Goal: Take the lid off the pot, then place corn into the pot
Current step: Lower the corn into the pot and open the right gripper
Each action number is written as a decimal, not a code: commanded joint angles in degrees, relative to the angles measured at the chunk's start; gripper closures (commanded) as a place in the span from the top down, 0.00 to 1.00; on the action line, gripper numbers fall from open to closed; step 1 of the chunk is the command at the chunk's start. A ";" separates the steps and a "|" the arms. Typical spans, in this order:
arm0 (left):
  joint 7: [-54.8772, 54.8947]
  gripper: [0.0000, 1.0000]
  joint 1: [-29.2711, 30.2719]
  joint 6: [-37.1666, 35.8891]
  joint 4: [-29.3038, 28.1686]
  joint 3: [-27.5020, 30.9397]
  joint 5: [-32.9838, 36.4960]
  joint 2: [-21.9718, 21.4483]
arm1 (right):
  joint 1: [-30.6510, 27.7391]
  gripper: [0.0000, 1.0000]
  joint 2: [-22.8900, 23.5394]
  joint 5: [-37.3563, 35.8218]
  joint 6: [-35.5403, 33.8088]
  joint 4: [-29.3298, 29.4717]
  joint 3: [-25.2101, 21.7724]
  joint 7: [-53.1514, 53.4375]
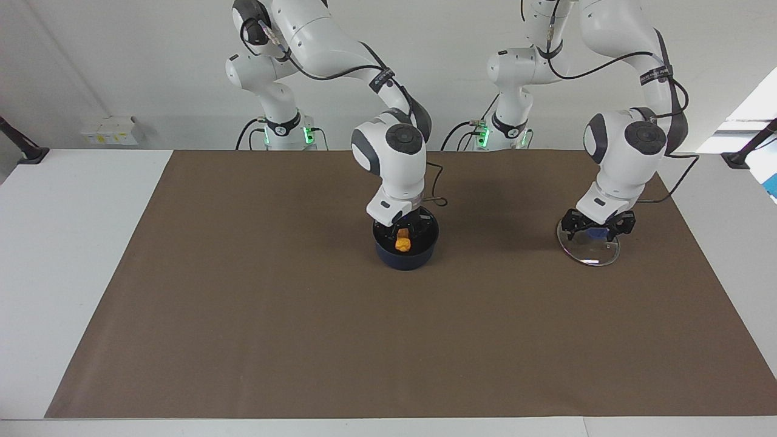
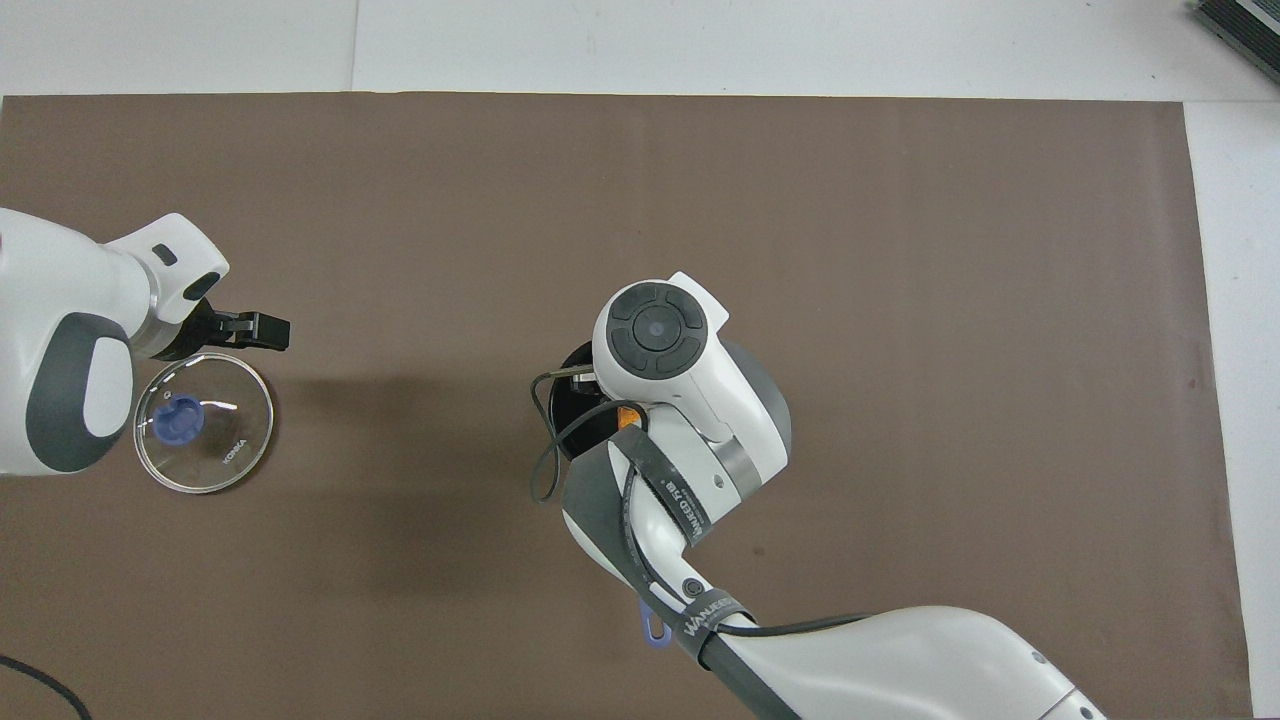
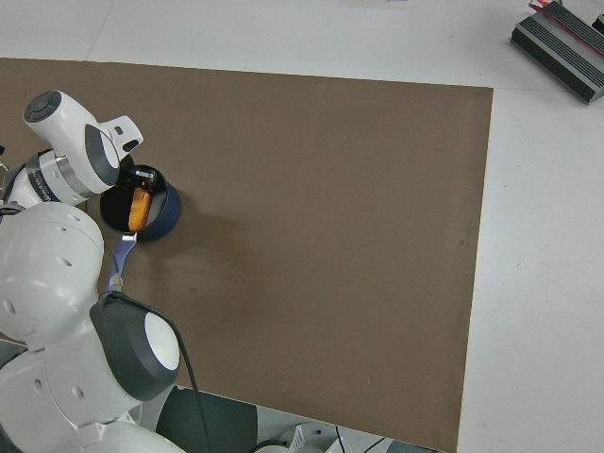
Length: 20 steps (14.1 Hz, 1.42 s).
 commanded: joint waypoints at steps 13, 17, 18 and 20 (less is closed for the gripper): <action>1.42 1.00 -0.52 -30.78 14.51 0.60 -0.96 -8.97 | -6.71 1.00 -8.52 0.01 -2.64 -0.35 -0.47 -2.87; 1.77 1.00 -0.43 -40.53 22.68 0.51 -0.17 -8.09 | -12.86 1.00 -14.85 -2.71 -9.50 0.79 -0.55 -7.53; 1.86 1.00 -0.51 -42.20 24.26 0.51 0.44 -7.83 | -14.71 1.00 -15.91 -2.80 -11.34 1.75 -0.47 -7.62; 1.94 1.00 -0.25 -44.24 26.03 0.51 0.45 -7.48 | -17.70 1.00 -18.98 -1.93 -15.12 3.17 -0.46 -8.93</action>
